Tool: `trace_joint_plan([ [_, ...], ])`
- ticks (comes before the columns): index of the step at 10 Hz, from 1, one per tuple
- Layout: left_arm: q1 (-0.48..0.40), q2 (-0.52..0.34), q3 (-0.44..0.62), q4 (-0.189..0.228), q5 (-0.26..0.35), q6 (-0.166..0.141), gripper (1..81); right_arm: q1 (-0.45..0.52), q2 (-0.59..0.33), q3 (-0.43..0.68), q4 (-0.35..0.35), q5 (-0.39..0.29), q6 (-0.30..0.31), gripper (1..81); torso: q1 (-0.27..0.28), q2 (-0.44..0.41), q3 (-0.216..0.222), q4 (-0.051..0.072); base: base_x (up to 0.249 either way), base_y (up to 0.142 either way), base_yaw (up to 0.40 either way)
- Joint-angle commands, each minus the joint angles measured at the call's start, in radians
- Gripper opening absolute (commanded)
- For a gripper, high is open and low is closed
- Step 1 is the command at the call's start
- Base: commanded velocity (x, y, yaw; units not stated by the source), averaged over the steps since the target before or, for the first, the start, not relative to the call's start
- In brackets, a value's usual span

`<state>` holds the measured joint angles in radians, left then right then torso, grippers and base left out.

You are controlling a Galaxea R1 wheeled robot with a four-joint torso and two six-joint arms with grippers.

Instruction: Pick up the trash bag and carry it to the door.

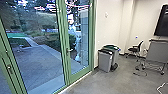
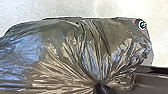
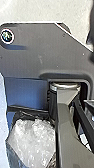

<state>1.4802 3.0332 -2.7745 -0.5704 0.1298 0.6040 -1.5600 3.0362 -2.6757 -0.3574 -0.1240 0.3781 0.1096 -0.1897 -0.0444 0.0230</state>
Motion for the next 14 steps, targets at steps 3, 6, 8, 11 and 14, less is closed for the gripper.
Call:
trace_joint_plan([
  [3,-0.056,-0.005,0.001,0.006,0.071,0.006,1.0,0.05,0.006,0.004,-0.006,-0.054,-0.002,81.1,0.0,0.0,0.0,0.0,0.177,-0.05,0.0],
  [6,-0.056,-0.005,0.001,0.006,0.071,0.006,1.0,0.051,0.006,0.004,-0.006,-0.055,-0.002,81.1,0.0,0.0,0.0,0.0,0.175,0.0,0.0],
  [8,-0.056,-0.005,0.001,0.006,0.071,0.009,1.0,0.051,0.008,0.004,-0.006,-0.055,-0.002,81.1,0.0,0.0,0.0,0.0,0.175,0.0,0.0],
  [11,-0.057,-0.003,0.001,0.006,0.07,0.01,1.0,0.047,0.006,-0.001,-0.009,-0.055,-0.002,81.1,0.0,0.0,0.0,0.0,0.175,0.0,0.0],
  [14,-0.054,-0.003,0.001,0.004,0.063,0.01,1.0,0.013,0.012,-0.03,-0.043,-0.003,-0.004,81.1,0.0,0.0,0.0,0.0,0.175,0.0,0.0],
])
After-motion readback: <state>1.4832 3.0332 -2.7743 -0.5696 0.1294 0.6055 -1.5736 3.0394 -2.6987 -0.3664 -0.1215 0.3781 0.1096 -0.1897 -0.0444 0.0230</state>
